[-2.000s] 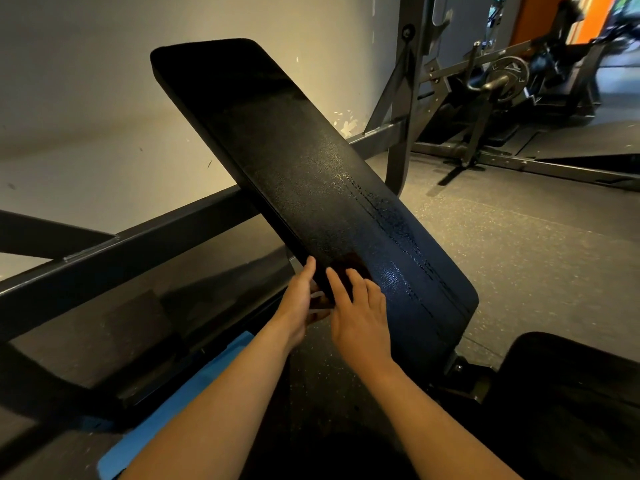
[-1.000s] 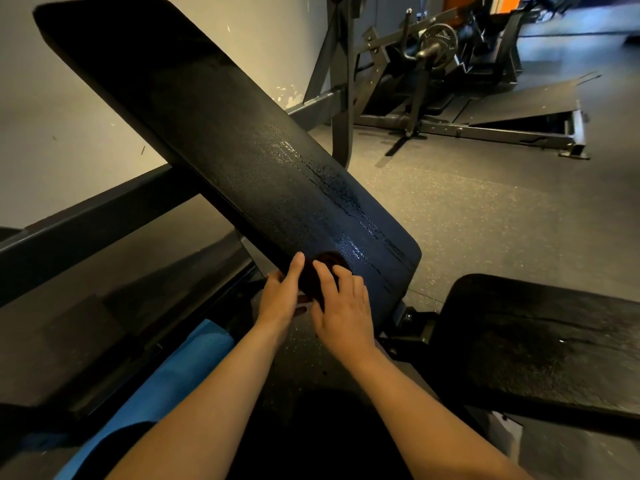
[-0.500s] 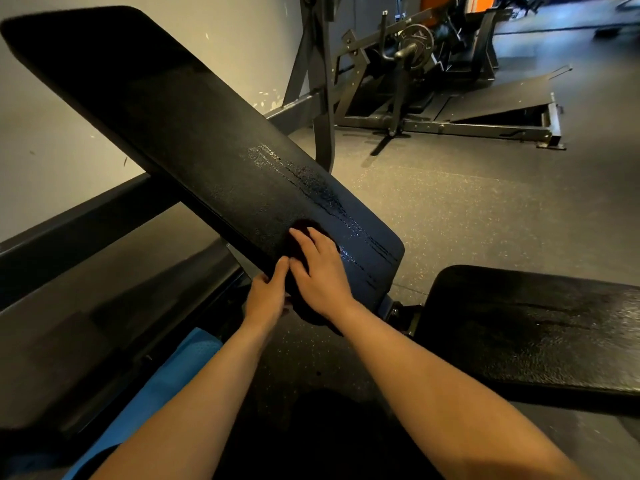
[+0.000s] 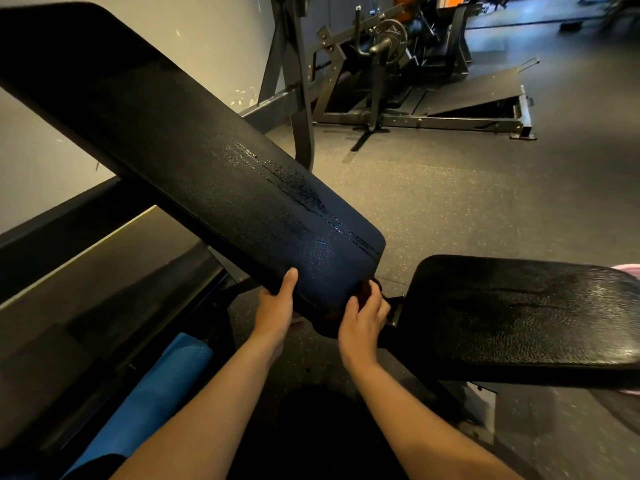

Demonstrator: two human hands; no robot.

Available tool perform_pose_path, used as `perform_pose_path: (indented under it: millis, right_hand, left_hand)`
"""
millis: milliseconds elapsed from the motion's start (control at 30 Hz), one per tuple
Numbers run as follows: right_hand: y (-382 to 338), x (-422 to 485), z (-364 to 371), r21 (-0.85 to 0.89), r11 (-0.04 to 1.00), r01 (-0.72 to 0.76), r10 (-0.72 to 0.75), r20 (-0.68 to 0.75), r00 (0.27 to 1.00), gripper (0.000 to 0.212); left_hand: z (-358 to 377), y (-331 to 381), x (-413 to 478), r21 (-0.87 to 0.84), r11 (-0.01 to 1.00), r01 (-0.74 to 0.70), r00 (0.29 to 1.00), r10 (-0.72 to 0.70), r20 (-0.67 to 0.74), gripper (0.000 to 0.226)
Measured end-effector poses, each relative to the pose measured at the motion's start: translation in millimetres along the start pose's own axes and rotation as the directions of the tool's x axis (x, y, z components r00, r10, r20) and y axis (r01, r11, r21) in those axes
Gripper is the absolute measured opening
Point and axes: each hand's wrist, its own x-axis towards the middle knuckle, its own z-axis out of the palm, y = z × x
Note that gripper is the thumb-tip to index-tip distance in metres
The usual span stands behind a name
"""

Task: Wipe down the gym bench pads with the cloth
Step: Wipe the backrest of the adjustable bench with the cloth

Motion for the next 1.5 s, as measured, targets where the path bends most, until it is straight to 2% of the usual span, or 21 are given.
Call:
perform_pose_path:
  millis: [100,167,267,400,600,700,767,933,1133,1333,1433,1500]
  right_hand:
    - [-20.6,19.2,5.5,-0.117,0.993,0.03,-0.028,0.017,0.999,0.05]
    - [-31.6,39.4,5.6,-0.157,0.988,-0.007,0.016,0.053,0.998,0.053]
    - [-40.5,55.1,6.3,-0.037,0.994,-0.107,0.11,0.094,0.989,0.055]
    - [-37.3,29.9,9.2,0.078,0.977,-0.198,0.195,0.053,0.979,0.058]
    - [-28.9,-9.1,9.8,0.051,0.955,-0.293,0.292,0.02,0.956,0.056]
    - [-25.4,-18.3,4.5,-0.01,0.942,-0.336,0.336,0.057,0.94,0.056]
    - [-23.3,-20.6,-0.8,0.025,0.931,-0.363,0.359,0.101,0.928,0.056]
    - [-43.4,11.4,-4.4,0.116,0.952,-0.284,0.271,0.116,0.956,0.052]
    - [-48.9,9.3,6.6,0.074,0.934,-0.35,0.345,0.08,0.935,0.053]
    - [-34.8,-22.4,9.0,0.138,0.869,-0.474,0.462,0.114,0.88,0.06]
    - [-36.4,-34.7,1.5,0.098,0.879,-0.468,0.454,0.135,0.881,0.057]
    - [-36.4,-42.2,-7.5,0.055,0.915,-0.4,0.391,0.122,0.912,0.051]
  left_hand:
    - [-2.6,2.0,0.4,0.012,1.0,0.013,1.0,-0.013,-0.004,0.081]
    - [-3.3,2.2,0.7,0.021,1.0,0.017,1.0,-0.017,0.001,0.078]
    - [-2.8,3.2,0.5,0.025,1.0,0.006,1.0,-0.007,0.014,0.073]
    - [-3.1,0.1,-1.9,-0.023,1.0,0.001,0.999,-0.001,0.034,0.08]
    - [-3.0,-1.9,-2.1,-0.02,1.0,-0.005,1.0,0.006,0.016,0.081]
    - [-3.4,-1.6,-3.4,-0.007,1.0,-0.009,1.0,0.009,0.016,0.079]
    - [-4.5,-1.4,-3.0,0.0,1.0,-0.003,1.0,0.003,0.029,0.079]
    - [-7.5,-1.7,-0.9,0.016,1.0,0.002,0.999,-0.003,0.05,0.075]
    - [-6.0,-2.9,-1.3,0.006,1.0,-0.009,0.999,0.009,0.053,0.07]
    - [-5.9,-2.1,-3.2,-0.001,1.0,-0.002,0.999,0.002,0.036,0.083]
    - [-7.0,0.1,-6.0,-0.01,1.0,-0.014,0.999,0.014,0.042,0.085]
    - [-7.5,1.0,-6.2,-0.003,1.0,-0.017,0.998,0.017,0.052,0.082]
